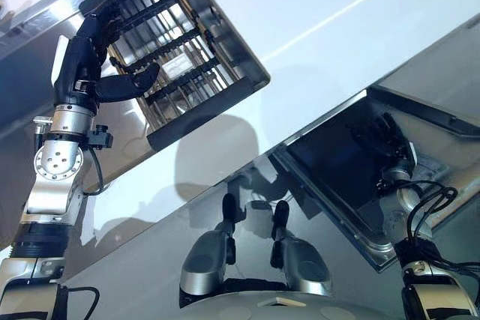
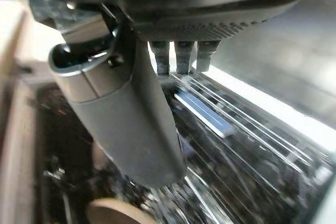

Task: Pick up plates and place into dishwasher.

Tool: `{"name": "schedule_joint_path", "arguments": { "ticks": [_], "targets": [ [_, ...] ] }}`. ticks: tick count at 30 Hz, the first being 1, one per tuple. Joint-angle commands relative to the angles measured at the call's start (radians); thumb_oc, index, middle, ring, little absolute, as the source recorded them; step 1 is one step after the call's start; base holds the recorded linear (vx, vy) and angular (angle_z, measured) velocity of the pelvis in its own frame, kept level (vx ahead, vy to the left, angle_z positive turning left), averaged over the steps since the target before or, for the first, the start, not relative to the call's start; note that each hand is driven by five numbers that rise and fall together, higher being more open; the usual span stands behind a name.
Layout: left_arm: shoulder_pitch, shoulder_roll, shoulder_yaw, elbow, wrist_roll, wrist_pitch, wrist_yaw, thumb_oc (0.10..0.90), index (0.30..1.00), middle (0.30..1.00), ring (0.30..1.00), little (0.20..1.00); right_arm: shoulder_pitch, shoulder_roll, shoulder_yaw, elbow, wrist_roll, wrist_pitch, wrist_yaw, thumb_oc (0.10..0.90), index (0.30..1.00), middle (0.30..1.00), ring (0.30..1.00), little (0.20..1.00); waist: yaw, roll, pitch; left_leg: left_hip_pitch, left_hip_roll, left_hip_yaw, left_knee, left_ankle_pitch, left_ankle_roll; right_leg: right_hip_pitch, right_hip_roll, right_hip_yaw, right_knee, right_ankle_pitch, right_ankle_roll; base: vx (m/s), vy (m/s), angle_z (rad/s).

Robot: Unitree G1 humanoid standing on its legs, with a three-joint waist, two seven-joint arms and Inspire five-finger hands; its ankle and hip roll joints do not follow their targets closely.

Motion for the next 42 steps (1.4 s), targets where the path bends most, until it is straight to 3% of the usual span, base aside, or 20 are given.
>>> {"name": "schedule_joint_path", "arguments": {
  "ticks": [1,7,15,19,23,27,34,39,42],
  "targets": [
    [0.001,-0.007,0.096,-0.042,-0.017,-0.092,0.001,0.8,0.9,0.9,0.9,0.9,0.037,-0.056,-0.047,-0.093,-0.035,-0.081,-0.044,0.8,0.9,0.9,0.9,0.9,-0.031,-0.004,-0.188,-0.008,-0.036,0.001,0.06,-0.128,0.019,-0.058,0.025,0.007,0.154,-0.102,0.04,0.01,0.025,-0.21],
    [0.004,-0.03,0.073,-0.005,-0.036,-0.069,-0.038,0.8,0.9,0.9,0.9,0.9,0.085,-0.061,-0.126,-0.065,-0.05,-0.05,-0.18,0.8,0.9,0.9,0.9,0.9,-0.056,-0.023,-0.223,0.024,-0.038,0.033,0.069,-0.157,0.027,-0.035,0.03,0.035,0.133,-0.091,0.052,-0.01,0.018,-0.14],
    [-0.028,-0.022,0.041,0.04,-0.05,-0.049,-0.041,0.8,0.9,0.9,0.9,0.9,0.132,-0.076,-0.188,0.02,-0.075,-0.012,-0.325,0.8,0.9,0.9,0.9,0.9,-0.082,-0.027,-0.25,0.047,-0.038,0.067,0.064,-0.167,0.029,-0.018,0.039,0.055,0.109,-0.078,0.058,-0.04,0.024,-0.19],
    [-0.041,-0.008,0.041,0.063,-0.061,-0.025,-0.027,0.8,0.9,0.9,0.9,0.9,0.179,-0.043,-0.235,0.067,-0.102,-0.084,-0.459,0.8,0.9,0.9,0.9,0.9,-0.105,-0.016,-0.26,0.057,-0.036,0.08,0.052,-0.168,0.032,-0.022,0.044,0.069,0.117,-0.084,0.061,-0.01,-0.002,-0.1],
    [-0.042,-0.004,0.047,0.102,-0.055,0.0,-0.004,0.8,0.9,0.9,0.9,0.9,0.209,-0.012,-0.254,0.072,-0.133,-0.133,-0.527,0.8,0.9,0.9,0.9,0.9,-0.125,0.002,-0.256,0.049,-0.037,0.089,0.072,-0.181,0.04,-0.038,0.045,0.084,0.144,-0.102,0.055,0.0,-0.005,-0.18],
    [-0.032,-0.008,0.05,0.148,-0.065,0.001,0.016,0.8,0.9,0.9,0.9,0.9,0.225,0.005,-0.262,0.087,-0.081,-0.142,-0.484,0.8,0.9,0.9,0.9,0.9,-0.136,0.02,-0.243,0.031,-0.039,0.088,0.102,-0.192,0.042,-0.054,0.043,0.092,0.164,-0.114,0.047,-0.01,-0.009,-0.11],
    [-0.018,-0.059,0.056,0.225,-0.104,-0.035,0.034,0.8,0.9,0.9,0.9,0.9,0.22,0.001,-0.266,0.172,0.085,-0.093,-0.332,0.8,0.9,0.9,0.9,0.9,-0.145,0.027,-0.199,-0.032,-0.036,0.089,0.202,-0.221,0.037,-0.092,0.028,0.088,0.216,-0.142,0.028,-0.01,-0.045,-0.07],
    [-0.089,-0.065,0.047,0.239,-0.15,-0.109,0.052,0.8,0.9,0.9,0.9,0.9,0.142,-0.029,-0.233,0.224,0.219,-0.09,-0.221,0.8,0.9,0.9,0.9,0.9,-0.142,0.038,-0.108,-0.152,-0.029,0.093,0.316,-0.244,0.038,-0.201,0.005,0.084,0.326,-0.176,0.002,-0.17,-0.054,-0.02],
    [-0.141,-0.063,0.048,0.216,-0.2,-0.14,0.041,0.8,0.9,0.9,0.9,0.9,0.082,-0.037,-0.206,0.235,0.33,-0.119,-0.157,0.8,0.9,0.9,0.9,0.9,-0.135,0.057,-0.041,-0.265,-0.03,0.096,0.413,-0.25,0.039,-0.326,-0.004,0.078,0.451,-0.204,-0.02,-0.15,-0.034,-0.06]
  ]
}}
